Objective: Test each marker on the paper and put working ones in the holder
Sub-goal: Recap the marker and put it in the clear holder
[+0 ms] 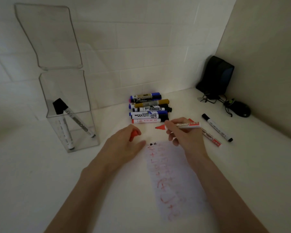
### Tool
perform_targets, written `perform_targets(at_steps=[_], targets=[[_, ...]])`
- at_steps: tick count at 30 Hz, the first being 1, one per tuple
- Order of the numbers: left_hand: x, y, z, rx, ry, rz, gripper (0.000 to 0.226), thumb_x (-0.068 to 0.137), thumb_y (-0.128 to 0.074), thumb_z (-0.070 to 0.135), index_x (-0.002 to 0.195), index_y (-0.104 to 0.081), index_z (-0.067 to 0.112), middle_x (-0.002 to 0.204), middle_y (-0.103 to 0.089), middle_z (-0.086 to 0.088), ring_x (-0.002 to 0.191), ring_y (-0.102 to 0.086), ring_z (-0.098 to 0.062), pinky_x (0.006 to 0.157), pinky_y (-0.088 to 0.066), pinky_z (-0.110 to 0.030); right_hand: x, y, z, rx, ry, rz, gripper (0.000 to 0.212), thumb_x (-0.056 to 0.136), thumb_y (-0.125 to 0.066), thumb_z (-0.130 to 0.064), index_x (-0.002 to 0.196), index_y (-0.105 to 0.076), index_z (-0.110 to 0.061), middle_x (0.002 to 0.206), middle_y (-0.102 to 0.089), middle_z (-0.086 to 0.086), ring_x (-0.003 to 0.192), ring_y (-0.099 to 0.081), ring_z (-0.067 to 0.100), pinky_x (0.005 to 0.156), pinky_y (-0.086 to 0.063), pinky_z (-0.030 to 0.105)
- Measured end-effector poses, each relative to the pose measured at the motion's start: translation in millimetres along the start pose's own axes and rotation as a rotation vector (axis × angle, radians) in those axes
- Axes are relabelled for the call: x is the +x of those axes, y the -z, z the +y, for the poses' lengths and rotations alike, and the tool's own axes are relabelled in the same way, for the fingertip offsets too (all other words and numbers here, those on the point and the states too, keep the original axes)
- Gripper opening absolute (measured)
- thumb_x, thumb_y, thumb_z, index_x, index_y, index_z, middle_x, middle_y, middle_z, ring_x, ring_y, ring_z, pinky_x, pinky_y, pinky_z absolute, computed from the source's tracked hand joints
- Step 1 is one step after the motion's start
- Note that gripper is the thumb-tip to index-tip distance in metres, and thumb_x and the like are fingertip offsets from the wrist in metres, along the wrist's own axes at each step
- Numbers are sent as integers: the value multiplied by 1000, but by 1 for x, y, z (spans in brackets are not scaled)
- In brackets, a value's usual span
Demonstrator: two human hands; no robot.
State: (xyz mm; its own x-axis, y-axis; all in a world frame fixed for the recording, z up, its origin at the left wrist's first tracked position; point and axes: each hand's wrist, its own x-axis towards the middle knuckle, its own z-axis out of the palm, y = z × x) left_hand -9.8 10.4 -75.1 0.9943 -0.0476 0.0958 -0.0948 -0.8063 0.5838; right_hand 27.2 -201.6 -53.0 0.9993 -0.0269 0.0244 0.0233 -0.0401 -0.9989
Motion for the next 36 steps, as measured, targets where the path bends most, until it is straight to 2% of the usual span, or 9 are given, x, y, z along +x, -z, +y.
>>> perform_targets(at_steps=[2, 4, 9, 13, 20, 27, 29, 32, 36], targets=[[3, -1, 3, 102, 17, -35, 43, 80, -66, 68, 111, -53, 40, 104, -56, 18, 96, -53, -5, 78, -41, -24, 0, -4, 4, -16, -16, 42, 16, 85, -84, -25, 82, -72, -15, 63, -67, 3, 53, -55, 11, 48, -43, 21], [2, -3, 3, 116, 9, -27, 50, 72, -69, 75, 105, -54, 40, 102, -58, 18, 94, -54, -5, 76, -40, -24, 1, -7, 5, -53, -23, 57, 16, 85, -83, -23, 79, -71, -14, 58, -62, 0, 50, -49, 9, 49, -41, 21], [3, -6, 6, 89, 25, -15, 56, 67, -72, 75, 106, -54, 39, 105, -58, 17, 95, -53, -7, 76, -40, -24, 2, -21, 11, -206, 11, 49, 15, 81, -75, -11, 72, -62, -9, 49, -51, -9, 42, -41, 1, 46, -36, 15], [5, -8, 4, 65, 21, -7, 61, 64, -72, 78, 108, -53, 41, 104, -58, 18, 94, -54, -4, 75, -41, -22, 0, -31, 22, -251, 27, 64, 23, 79, -74, -10, 66, -55, -12, 45, -51, -12, 42, -46, 1, 49, -40, 20], [7, -9, 1, 74, 19, -19, 58, 65, -72, 76, 107, -53, 41, 103, -58, 18, 95, -54, -4, 71, -40, -18, 0, -34, 28, -282, 78, 82, 26, 77, -76, -10, 62, -55, -15, 50, -58, -7, 46, -52, 3, 49, -44, 21], [6, -10, 0, 71, 10, -7, 57, 65, -73, 75, 105, -53, 40, 101, -59, 17, 94, -55, -5, 73, -42, -21, 0, -35, 27, -297, 73, 77, 25, 75, -77, -12, 62, -56, -17, 57, -66, 3, 51, -58, 11, 51, -48, 28], [6, -10, 0, 70, 7, -2, 56, 65, -73, 75, 104, -54, 39, 101, -60, 17, 94, -56, -5, 75, -44, -22, 0, -33, 28, -298, 78, 90, 24, 75, -76, -12, 63, -56, -15, 55, -63, 1, 51, -57, 11, 52, -47, 31], [6, -10, -1, 68, 9, -16, 56, 66, -72, 75, 105, -54, 39, 103, -60, 17, 97, -56, -5, 80, -47, -25, 1, -31, 29, -287, 68, 97, 22, 78, -75, -11, 67, -56, -12, 51, -57, -7, 47, -53, 5, 52, -46, 26], [5, -9, -1, 60, -17, -20, 52, 69, -73, 72, 104, -56, 39, 102, -59, 18, 96, -55, -5, 80, -47, -26, 2, -32, 28, -273, 55, 97, 22, 78, -75, -11, 68, -56, -11, 51, -57, -7, 45, -52, 4, 51, -45, 23]])
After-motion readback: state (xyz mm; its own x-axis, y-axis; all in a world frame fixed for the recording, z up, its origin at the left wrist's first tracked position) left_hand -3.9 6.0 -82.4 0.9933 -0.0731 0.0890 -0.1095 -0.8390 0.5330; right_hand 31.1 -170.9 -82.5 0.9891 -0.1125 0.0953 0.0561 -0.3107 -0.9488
